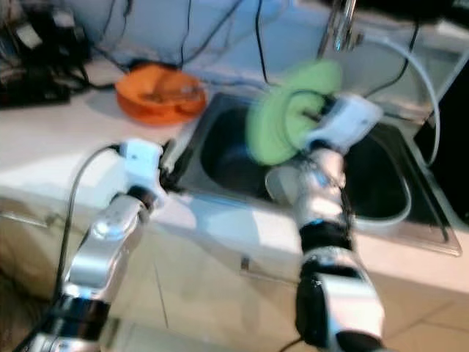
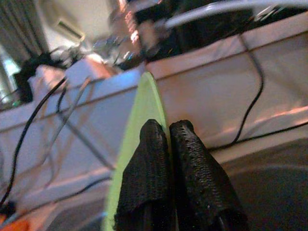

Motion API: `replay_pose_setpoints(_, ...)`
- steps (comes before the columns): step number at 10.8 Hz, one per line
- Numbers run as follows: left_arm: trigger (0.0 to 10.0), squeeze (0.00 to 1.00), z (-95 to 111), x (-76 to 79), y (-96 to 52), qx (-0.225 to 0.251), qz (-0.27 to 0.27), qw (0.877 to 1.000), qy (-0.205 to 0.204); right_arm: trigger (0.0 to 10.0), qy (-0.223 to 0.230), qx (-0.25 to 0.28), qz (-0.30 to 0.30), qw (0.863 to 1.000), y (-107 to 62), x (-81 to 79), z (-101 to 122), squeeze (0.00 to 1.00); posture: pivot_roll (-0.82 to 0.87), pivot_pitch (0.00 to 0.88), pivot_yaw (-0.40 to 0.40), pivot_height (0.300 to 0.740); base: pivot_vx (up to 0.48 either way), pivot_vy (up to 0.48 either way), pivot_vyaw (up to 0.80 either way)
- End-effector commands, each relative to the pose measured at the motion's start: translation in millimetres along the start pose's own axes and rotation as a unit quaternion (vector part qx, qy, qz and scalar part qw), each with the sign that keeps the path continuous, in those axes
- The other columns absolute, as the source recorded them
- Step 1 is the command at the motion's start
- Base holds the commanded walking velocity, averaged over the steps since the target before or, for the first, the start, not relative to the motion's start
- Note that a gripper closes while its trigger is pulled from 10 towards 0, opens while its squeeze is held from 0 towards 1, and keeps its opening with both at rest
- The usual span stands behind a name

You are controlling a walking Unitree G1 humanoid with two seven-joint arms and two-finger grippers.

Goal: Kitchen organization

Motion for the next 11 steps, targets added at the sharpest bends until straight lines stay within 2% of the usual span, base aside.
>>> replay_pose_setpoints(1, 10.0, 0.00, 6.1, -5.9, -0.3, 0.008, 0.008, 1.000, 0.007, 10.0, 0.014, 0.023, 0.019, 0.999, 2.7, -17.2, 12.7, 0.00, 0.27, 0.024, -0.080, 0.740, 0.349, 0.000, 0.00)
replay_pose_setpoints(5, 10.0, 0.00, 3.3, -1.9, -0.2, 0.003, -0.002, 1.000, 0.002, 10.0, 0.003, 0.013, 0.019, 1.000, 2.6, -15.8, 8.6, 0.00, 0.27, 0.024, -0.081, 0.740, 0.000, 0.000, 0.00)
replay_pose_setpoints(8, 10.0, 0.00, 1.0, -1.5, -0.2, -0.002, -0.002, 1.000, 0.003, 10.0, -0.024, -0.003, 0.026, 0.999, 3.2, -17.0, 3.2, 0.00, 0.27, 0.017, -0.083, 0.740, 0.000, 0.000, 0.00)
replay_pose_setpoints(11, 10.0, 0.00, -0.8, -0.4, -0.9, -0.006, -0.003, 1.000, 0.007, 10.0, -0.073, -0.060, 0.047, 0.994, 0.7, -19.8, -18.9, 0.00, 0.27, 0.006, -0.087, 0.740, 0.000, 0.000, 0.00)
Point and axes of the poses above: a point about 5 cm out from each wrist's last joint towards the gripper, its own y axis pointing out of the wrist towards the gripper, its own z axis along the axis of the wrist's last joint, x = y × z, the point moved 3 cm from there along y, pointing out of the wrist towards the gripper, and after that the axes turned 11 degrees about -y, right-handed, at the moved point
